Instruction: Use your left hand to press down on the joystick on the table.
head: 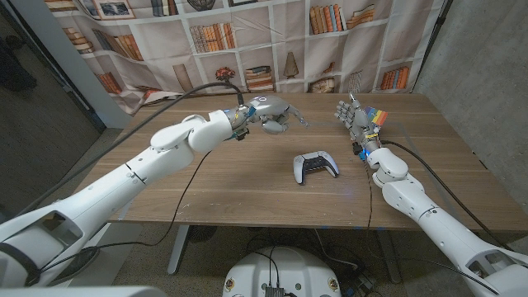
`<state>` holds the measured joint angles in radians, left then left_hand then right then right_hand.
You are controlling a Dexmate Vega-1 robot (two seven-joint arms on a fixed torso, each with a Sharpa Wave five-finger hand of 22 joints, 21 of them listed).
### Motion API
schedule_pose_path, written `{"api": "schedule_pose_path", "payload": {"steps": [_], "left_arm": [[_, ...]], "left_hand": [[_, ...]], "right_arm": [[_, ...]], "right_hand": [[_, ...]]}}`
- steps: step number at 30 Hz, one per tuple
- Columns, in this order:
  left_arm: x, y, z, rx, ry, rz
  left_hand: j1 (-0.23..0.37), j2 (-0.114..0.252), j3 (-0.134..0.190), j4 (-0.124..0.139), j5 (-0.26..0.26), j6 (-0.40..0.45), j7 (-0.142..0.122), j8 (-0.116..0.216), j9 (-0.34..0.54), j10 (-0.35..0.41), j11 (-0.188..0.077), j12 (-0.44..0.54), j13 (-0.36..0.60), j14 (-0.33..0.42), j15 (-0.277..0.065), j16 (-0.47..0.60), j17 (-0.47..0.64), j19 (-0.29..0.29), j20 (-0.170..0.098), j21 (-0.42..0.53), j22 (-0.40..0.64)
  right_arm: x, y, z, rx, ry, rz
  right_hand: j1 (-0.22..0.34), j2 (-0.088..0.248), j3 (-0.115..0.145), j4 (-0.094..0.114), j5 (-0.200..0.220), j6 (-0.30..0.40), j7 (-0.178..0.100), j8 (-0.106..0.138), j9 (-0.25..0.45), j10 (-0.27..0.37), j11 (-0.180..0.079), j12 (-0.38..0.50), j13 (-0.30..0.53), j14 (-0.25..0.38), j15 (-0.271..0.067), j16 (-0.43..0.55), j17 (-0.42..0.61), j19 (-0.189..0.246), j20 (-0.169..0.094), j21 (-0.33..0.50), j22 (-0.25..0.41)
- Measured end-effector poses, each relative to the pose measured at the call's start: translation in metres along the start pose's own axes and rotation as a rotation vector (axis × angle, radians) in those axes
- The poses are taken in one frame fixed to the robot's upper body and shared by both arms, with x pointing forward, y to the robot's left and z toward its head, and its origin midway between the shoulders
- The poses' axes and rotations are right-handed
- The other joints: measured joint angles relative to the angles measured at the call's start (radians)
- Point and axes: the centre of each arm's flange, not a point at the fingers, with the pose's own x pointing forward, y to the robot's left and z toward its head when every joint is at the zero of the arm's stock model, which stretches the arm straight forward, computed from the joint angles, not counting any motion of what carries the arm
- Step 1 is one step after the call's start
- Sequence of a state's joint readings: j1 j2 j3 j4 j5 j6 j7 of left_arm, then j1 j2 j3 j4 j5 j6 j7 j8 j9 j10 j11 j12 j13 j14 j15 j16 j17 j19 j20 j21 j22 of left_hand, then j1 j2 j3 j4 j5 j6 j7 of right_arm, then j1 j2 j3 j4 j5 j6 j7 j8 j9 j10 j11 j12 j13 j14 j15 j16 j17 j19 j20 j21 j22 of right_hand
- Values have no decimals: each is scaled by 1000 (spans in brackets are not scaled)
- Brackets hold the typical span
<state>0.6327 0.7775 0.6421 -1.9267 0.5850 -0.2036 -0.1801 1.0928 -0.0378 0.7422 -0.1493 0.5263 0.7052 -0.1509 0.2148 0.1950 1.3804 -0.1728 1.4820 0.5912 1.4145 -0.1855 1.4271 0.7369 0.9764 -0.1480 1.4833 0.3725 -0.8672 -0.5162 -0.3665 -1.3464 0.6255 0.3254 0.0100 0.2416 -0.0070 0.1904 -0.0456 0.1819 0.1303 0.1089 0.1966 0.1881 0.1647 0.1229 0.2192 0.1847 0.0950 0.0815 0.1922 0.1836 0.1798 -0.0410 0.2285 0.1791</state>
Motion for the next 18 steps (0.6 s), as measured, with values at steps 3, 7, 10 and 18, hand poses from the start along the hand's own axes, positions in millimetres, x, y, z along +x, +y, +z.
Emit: {"api": "schedule_pose_path", "payload": {"steps": [3,7,10,18], "left_arm": [[3,0,4,16,-12,-23],[7,0,8,31,-26,-49],[10,-2,11,43,-36,-68],[17,-3,18,63,-61,-102]], "left_hand": [[-3,-3,9,-4,0,14,13,-5,-4,0,0,13,18,0,0,0,-2,-2,2,11,-10],[-16,5,23,-7,0,40,19,-5,-5,5,5,17,24,0,0,0,-4,-5,5,24,-19],[-17,4,34,-7,0,67,12,-5,-5,5,5,9,7,0,0,0,-4,-13,6,34,-24],[-33,7,59,-4,-4,192,4,4,-9,3,7,4,2,0,0,3,-9,-22,7,58,-40]], "right_arm": [[0,0,0,-1,2,0],[0,-1,-1,-3,8,2],[0,-1,0,-4,9,4],[1,0,0,-3,19,8]], "right_hand": [[0,0,0,0,0,0,0,0,0,0,0,0,0,0,0,0,0,0,0,0,0],[0,0,0,0,0,0,0,0,0,0,0,0,0,1,1,0,0,0,0,0,0],[0,0,0,0,0,0,0,0,0,0,0,0,0,1,1,0,0,0,0,0,0],[0,0,0,0,0,0,0,0,0,0,0,0,0,2,1,0,0,4,4,0,0]]}}
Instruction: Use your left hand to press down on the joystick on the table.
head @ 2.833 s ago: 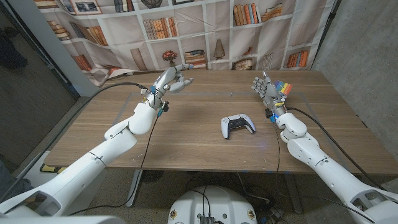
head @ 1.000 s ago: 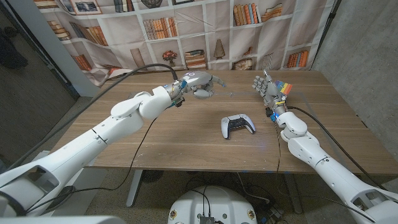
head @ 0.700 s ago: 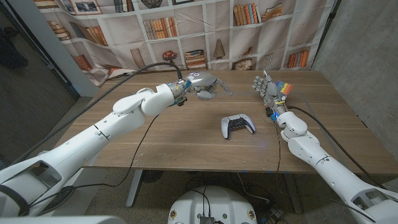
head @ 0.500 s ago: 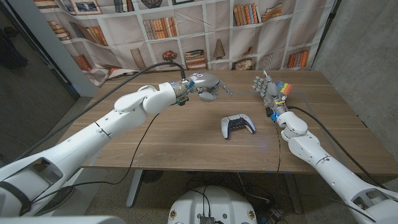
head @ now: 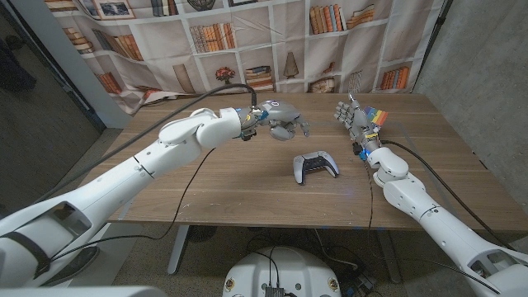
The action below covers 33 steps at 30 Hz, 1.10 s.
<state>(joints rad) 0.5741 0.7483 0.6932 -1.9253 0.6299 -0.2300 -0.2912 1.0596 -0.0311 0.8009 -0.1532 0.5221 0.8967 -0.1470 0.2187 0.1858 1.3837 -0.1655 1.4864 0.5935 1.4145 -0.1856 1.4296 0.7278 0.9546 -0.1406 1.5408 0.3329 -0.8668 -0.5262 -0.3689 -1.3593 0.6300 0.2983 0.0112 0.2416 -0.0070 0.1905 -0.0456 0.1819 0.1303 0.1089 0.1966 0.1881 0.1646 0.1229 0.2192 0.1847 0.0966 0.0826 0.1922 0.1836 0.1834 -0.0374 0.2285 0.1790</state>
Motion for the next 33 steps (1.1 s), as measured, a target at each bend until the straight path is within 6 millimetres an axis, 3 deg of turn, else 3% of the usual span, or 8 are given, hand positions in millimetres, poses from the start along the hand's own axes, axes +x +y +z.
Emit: {"api": "schedule_pose_path", "payload": {"steps": [13,26,33], "left_arm": [[12,-2,6,48,-15,-66],[22,-7,8,79,1,-141],[28,-8,8,83,4,-172]], "left_hand": [[-21,0,22,-5,-5,41,4,-20,0,0,0,4,6,0,0,0,-5,-5,5,13,-18],[-38,12,44,-3,-12,83,2,-20,0,0,0,8,-1,0,0,6,-5,-5,5,20,-18],[-48,14,54,-7,-23,147,9,-20,0,0,0,8,-5,0,0,6,-5,-5,4,20,-22]], "right_arm": [[-3,1,0,-1,8,2],[-5,0,-3,5,15,-2],[-6,-1,-6,9,20,-2]], "right_hand": [[0,0,0,0,0,0,0,0,0,0,0,0,0,0,0,0,0,0,0,0,0],[-4,4,0,-6,0,0,0,0,0,0,0,0,0,0,-1,0,0,0,0,0,5],[-4,4,0,-6,0,0,0,0,0,0,0,0,0,2,-1,0,0,0,0,0,5]]}}
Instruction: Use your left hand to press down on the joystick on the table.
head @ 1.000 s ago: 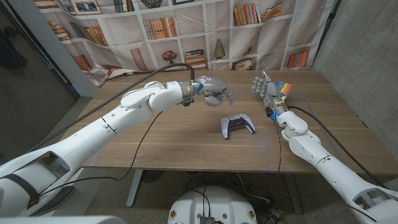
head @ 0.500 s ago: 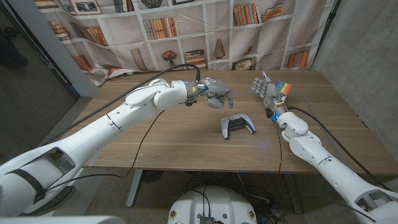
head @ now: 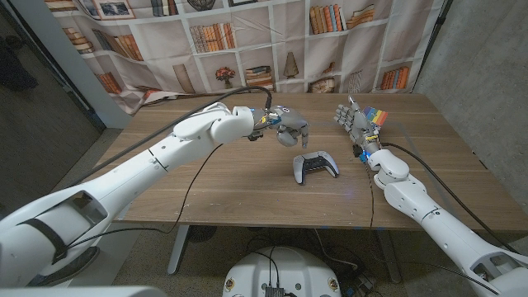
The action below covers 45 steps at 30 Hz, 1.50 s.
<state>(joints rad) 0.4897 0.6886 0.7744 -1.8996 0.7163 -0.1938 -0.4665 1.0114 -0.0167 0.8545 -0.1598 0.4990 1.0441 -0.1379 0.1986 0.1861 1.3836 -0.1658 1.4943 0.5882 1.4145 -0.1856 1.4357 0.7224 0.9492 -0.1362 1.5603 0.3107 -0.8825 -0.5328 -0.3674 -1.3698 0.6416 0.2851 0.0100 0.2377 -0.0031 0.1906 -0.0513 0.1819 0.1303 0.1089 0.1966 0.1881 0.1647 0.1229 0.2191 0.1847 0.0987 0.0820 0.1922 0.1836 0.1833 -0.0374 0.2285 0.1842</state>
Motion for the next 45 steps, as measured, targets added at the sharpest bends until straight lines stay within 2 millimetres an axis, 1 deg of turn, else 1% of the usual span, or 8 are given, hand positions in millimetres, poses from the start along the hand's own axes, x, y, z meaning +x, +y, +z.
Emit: {"api": "schedule_pose_path", "payload": {"steps": [6,8,13,15,19,24,41,45], "left_arm": [[4,2,0,3,4,-29],[6,2,0,6,5,-38],[10,2,0,29,16,-66],[13,3,2,43,17,-69],[15,1,4,64,21,-72],[17,-1,6,83,20,-69],[20,-11,9,94,0,-61],[21,-11,9,98,-3,-57]], "left_hand": [[-7,7,8,2,-4,13,7,0,0,0,0,0,0,0,0,0,0,-7,1,0,0],[-7,7,8,2,-4,19,3,0,0,0,0,0,2,0,0,0,0,-7,1,0,0],[-15,-1,15,1,-4,35,8,0,0,0,0,0,2,0,0,0,-5,-7,1,0,0],[-25,9,15,1,-7,35,8,-6,0,0,0,0,5,0,0,0,-5,-7,1,0,-1],[-25,9,22,0,-11,35,8,-10,0,0,0,0,0,0,0,0,-5,-7,1,0,-5],[-34,18,26,-2,-11,28,0,-14,0,0,0,-1,2,0,0,0,-5,-7,1,0,-5],[-50,10,38,-6,-26,11,-9,-17,0,0,0,-1,2,0,0,4,-9,-7,1,0,-6],[-50,11,43,-1,-26,11,-9,-17,0,0,0,-1,3,0,0,4,-9,-7,1,0,-9]], "right_arm": [[-1,-1,-2,3,3,-2],[-1,-2,-2,4,2,-2],[-2,-3,-3,9,1,-5],[-2,-3,-3,10,-1,-6],[-3,-4,-3,11,-4,-9],[-4,-5,-3,10,-7,-10],[-3,-5,3,-2,-14,-12],[-3,-4,3,-2,-14,-12]], "right_hand": [[0,0,0,0,0,0,0,0,0,0,0,0,0,0,0,0,0,0,0,0,0],[0,0,0,0,0,0,0,0,0,0,0,0,0,0,0,0,0,0,0,0,0],[0,0,0,0,0,0,0,0,0,0,0,0,0,0,0,0,0,0,0,0,0],[0,0,0,0,0,0,0,0,0,0,0,0,0,0,0,0,0,0,0,0,0],[0,0,0,0,0,0,0,0,0,0,0,0,0,0,0,0,0,0,0,-7,0],[0,0,0,0,0,0,0,0,0,0,0,0,0,0,0,0,0,0,0,-7,0],[0,0,-3,-3,0,0,0,0,0,0,0,0,0,0,-1,0,0,10,-2,-6,0],[0,0,-3,-3,0,0,0,0,0,0,0,0,0,0,-1,0,0,11,-4,-6,0]]}}
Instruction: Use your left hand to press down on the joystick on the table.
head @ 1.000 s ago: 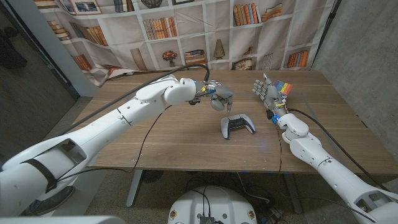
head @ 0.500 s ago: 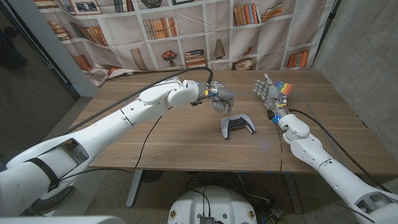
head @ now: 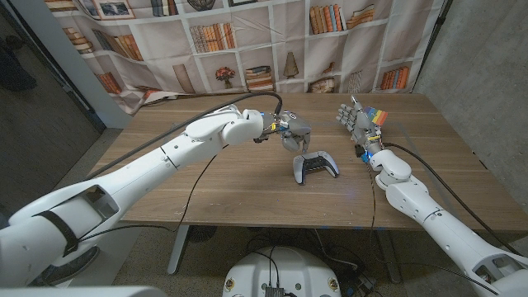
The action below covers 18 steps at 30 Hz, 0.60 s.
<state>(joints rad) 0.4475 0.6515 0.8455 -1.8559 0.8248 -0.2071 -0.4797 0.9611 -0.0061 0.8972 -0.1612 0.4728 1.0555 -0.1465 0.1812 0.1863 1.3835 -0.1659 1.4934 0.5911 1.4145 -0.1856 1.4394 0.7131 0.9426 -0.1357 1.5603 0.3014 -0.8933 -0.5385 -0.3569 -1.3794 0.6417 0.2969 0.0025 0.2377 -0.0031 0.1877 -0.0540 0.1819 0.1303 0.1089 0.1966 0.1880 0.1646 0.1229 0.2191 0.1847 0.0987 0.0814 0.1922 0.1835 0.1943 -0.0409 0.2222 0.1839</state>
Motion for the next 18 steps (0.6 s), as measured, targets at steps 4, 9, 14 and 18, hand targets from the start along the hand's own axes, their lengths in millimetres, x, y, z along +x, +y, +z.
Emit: {"api": "schedule_pose_path", "payload": {"steps": [4,9,14,18], "left_arm": [[1,-5,-1,-4,1,-4],[4,-9,-1,-8,-5,-7],[7,-14,1,-14,-13,-10],[9,-17,0,-20,-16,-14]], "left_hand": [[-10,10,0,0,0,-4,4,0,0,-2,-2,0,-2,0,0,0,0,0,0,0,0],[-10,10,4,-4,0,-6,6,0,0,-5,-5,0,-5,0,0,0,-2,0,0,0,3],[-10,10,4,-4,0,-11,0,0,0,-5,-5,0,-5,0,0,0,-2,0,0,0,3],[-10,10,4,-4,-8,-11,0,0,0,-5,-5,0,-5,0,0,0,-2,0,0,0,3]], "right_arm": [[0,0,0,-1,0,-1],[-1,0,-1,0,2,-3],[-1,0,-1,1,2,-5],[-1,0,-1,2,-1,-6]], "right_hand": [[0,0,0,0,0,0,0,0,0,0,0,0,0,0,0,0,0,0,0,0,0],[0,0,0,0,0,0,0,0,0,0,0,0,0,0,0,0,0,0,0,0,0],[0,0,0,0,0,0,0,0,0,0,0,0,0,0,0,0,0,0,0,0,0],[0,0,0,0,0,0,0,0,0,0,0,0,0,2,2,0,0,0,0,-4,0]]}}
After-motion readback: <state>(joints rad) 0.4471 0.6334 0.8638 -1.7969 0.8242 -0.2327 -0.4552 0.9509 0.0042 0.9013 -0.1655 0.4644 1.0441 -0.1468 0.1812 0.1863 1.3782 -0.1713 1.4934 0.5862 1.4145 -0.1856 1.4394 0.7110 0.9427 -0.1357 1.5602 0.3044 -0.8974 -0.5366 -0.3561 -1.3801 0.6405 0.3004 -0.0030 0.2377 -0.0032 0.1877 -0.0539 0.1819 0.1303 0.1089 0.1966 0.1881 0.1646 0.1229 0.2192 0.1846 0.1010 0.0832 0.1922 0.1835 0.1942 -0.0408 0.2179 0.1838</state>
